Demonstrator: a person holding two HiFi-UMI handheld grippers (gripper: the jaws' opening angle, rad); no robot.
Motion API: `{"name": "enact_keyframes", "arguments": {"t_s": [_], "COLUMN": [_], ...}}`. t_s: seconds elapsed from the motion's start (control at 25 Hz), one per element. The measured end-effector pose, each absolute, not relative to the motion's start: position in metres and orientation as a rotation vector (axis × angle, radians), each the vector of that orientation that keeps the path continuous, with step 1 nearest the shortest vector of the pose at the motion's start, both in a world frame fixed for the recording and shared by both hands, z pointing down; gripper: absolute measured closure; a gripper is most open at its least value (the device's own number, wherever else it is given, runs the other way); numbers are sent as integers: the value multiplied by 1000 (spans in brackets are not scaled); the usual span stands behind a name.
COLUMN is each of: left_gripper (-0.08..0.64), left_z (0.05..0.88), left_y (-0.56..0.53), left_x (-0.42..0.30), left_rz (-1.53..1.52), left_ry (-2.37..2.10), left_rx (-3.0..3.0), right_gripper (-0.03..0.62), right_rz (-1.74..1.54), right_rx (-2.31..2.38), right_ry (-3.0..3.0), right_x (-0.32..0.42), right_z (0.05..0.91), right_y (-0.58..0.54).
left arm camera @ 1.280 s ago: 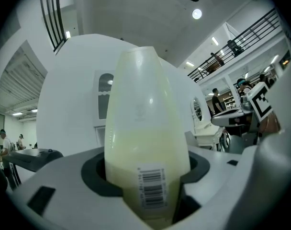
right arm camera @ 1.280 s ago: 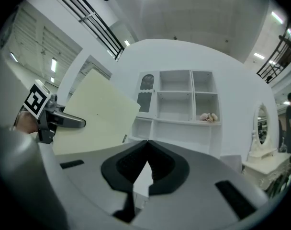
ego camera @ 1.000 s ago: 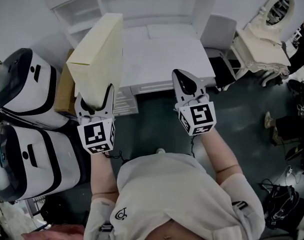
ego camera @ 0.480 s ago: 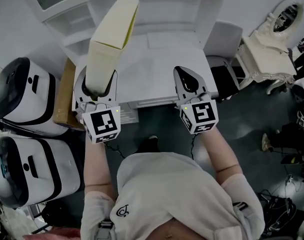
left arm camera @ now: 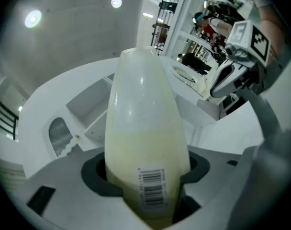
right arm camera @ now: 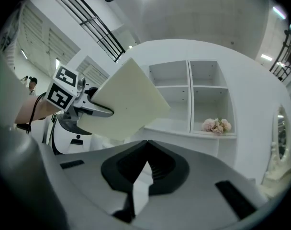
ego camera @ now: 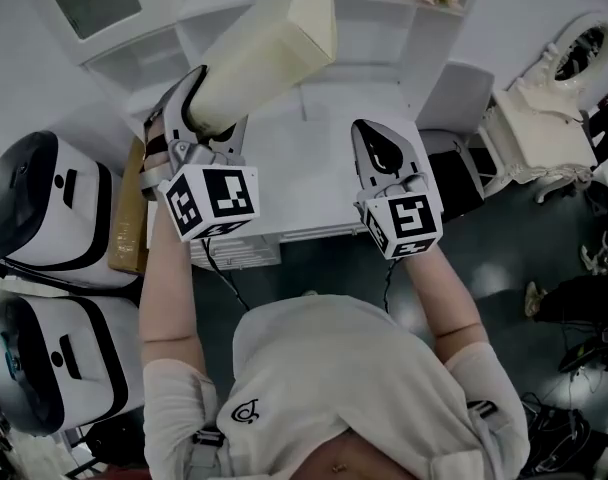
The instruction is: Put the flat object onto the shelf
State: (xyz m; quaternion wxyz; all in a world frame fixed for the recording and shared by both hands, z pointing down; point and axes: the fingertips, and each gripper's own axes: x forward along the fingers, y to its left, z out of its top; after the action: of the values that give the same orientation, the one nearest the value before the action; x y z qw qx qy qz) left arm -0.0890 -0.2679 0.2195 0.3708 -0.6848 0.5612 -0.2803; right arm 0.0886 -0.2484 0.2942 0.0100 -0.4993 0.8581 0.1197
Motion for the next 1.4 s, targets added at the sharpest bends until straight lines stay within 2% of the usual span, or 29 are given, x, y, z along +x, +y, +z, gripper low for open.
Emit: {"name": "enact_keyframes", "arguments": {"t_s": [0.44,0.76,1.4], "left_gripper": [253,250,239], "left_z": [159,169,205], "left_y": [-345,-413,-507], "left_x": [-55,-50,-32], "left_rz": [-939,-1073,-1218], "left_ry": [1189,1140,1037], "left_rx": [-1424,-1323,-1226], "right_gripper": [584,584,584], "right_rz": [360,396,270], "right_rx": [-1563,-1528,-1450], "right_ry": [2626,2664,2730], "right_x": [82,90,113], "right_z": [286,286,295], "right_y": [-307,-339,-406]}}
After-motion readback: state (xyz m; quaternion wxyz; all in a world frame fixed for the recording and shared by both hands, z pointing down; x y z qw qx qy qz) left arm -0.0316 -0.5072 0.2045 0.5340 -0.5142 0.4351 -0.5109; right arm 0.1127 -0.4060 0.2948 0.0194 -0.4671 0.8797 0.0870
